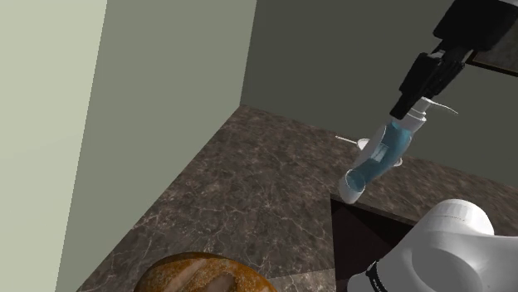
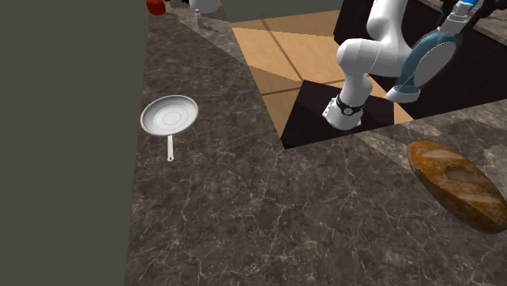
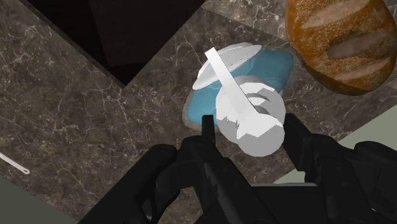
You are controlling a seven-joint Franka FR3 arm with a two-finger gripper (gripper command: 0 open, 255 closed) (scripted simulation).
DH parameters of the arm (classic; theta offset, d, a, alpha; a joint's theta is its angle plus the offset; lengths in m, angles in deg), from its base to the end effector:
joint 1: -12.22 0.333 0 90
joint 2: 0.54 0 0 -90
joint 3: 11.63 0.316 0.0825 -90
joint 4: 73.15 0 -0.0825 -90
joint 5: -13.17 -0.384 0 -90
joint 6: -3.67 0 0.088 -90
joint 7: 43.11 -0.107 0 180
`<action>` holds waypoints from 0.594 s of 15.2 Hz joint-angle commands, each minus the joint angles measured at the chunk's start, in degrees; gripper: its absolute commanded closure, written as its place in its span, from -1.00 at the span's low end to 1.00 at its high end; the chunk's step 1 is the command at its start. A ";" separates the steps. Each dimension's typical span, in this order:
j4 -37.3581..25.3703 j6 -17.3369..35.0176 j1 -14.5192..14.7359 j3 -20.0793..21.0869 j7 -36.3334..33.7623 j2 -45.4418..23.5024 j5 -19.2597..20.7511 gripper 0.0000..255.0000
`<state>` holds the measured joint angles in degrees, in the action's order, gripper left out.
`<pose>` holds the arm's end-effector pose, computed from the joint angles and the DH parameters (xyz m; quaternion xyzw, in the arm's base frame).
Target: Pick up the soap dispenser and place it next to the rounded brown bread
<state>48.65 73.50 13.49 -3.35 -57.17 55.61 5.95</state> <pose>0.1889 0.0814 0.7060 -0.9984 0.0454 -0.0323 0.0041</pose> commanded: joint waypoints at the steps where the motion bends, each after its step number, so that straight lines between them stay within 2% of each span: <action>1: -1.19 -2.39 0.26 1.71 -2.11 1.39 -1.73 1.00; 7: -6.49 -8.91 0.52 7.36 -9.28 3.81 -7.86 1.00; 9: -4.17 -7.86 0.69 7.52 -9.10 5.10 -8.07 1.00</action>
<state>43.66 65.47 14.10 3.91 -66.02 60.03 -1.77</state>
